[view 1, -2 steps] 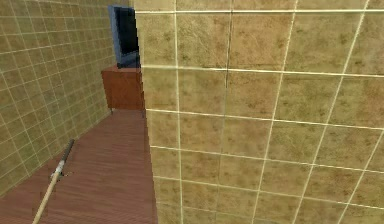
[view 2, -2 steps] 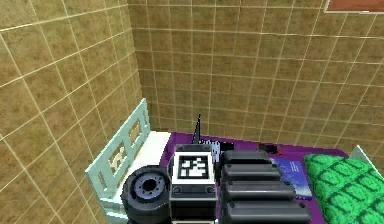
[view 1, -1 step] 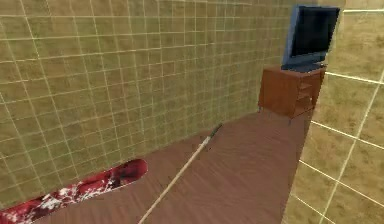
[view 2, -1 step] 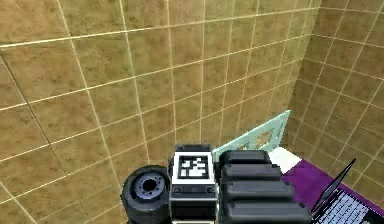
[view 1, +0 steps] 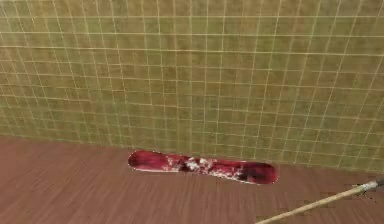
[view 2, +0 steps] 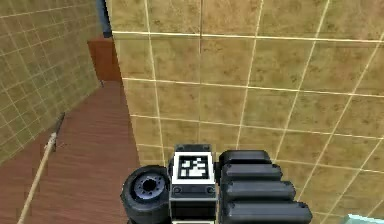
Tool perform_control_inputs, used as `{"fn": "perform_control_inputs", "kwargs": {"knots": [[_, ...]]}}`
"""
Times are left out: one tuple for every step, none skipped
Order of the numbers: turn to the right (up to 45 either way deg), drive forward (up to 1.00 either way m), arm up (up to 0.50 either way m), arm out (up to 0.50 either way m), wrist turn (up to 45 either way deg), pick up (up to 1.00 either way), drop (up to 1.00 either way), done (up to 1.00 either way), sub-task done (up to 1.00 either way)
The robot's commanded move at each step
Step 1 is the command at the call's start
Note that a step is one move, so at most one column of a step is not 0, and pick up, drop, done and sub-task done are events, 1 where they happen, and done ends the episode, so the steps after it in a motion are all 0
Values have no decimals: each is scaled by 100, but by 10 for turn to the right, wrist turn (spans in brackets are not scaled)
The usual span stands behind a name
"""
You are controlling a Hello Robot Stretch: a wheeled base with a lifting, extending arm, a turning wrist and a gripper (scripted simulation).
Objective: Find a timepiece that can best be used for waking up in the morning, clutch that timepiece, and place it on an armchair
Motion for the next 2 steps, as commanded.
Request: {"fn": "perform_control_inputs", "kwargs": {"knots": [[-450, 0, 0, 0, 0, 0, 0, 0, 0], [-360, 0, 0, 0, 0, 0, 0, 0, 0]]}}
